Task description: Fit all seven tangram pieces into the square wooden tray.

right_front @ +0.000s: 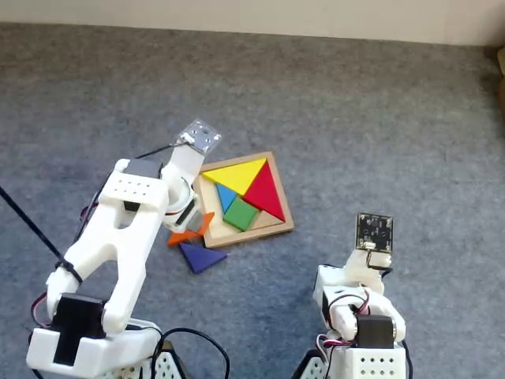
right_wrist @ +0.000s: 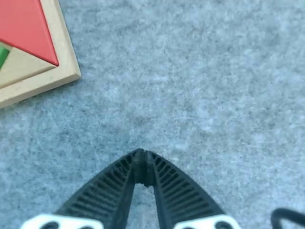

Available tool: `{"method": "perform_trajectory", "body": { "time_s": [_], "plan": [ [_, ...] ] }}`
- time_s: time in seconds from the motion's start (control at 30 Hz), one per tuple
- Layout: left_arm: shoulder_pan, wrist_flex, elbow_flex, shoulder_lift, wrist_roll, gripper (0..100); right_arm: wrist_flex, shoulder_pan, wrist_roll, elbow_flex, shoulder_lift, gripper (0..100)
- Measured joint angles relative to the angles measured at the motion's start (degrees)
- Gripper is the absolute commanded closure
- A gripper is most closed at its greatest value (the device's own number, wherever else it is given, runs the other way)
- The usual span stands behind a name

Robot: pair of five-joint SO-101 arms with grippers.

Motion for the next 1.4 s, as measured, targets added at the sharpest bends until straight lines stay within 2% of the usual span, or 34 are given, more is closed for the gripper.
{"method": "perform_trajectory", "body": {
  "time_s": [0.23, 0.37, 0.57, 0.8, 1.0, 1.17, 1.4],
  "plan": [
    [0.1, -3.9, -0.2, 6.3, -5.9, 77, 0.0, 0.0, 0.0, 0.0, 0.0, 98.7],
    [-0.1, -7.8, -0.5, 12.2, -6.4, 77, 0.0, 0.0, 0.0, 0.0, 0.0, 98.7],
    [0.0, -8.0, -0.5, 13.0, -6.3, 77, 0.0, 0.0, 0.0, 0.0, 0.0, 98.7],
    [0.4, -7.9, -0.5, 13.0, -6.3, 84, 0.0, 0.0, 0.0, 0.0, 0.0, 98.7],
    [0.6, -4.8, -1.1, 13.1, -6.1, 92, 0.0, 0.0, 0.0, 0.0, 0.0, 98.7],
    [0.3, 0.8, -4.7, 13.3, -2.5, 100, 0.0, 0.0, 0.0, 0.0, 0.0, 98.7],
    [0.4, 7.6, -13.7, 13.3, 6.2, 99, 0.0, 0.0, 0.0, 0.0, 0.0, 98.7]
  ]
}}
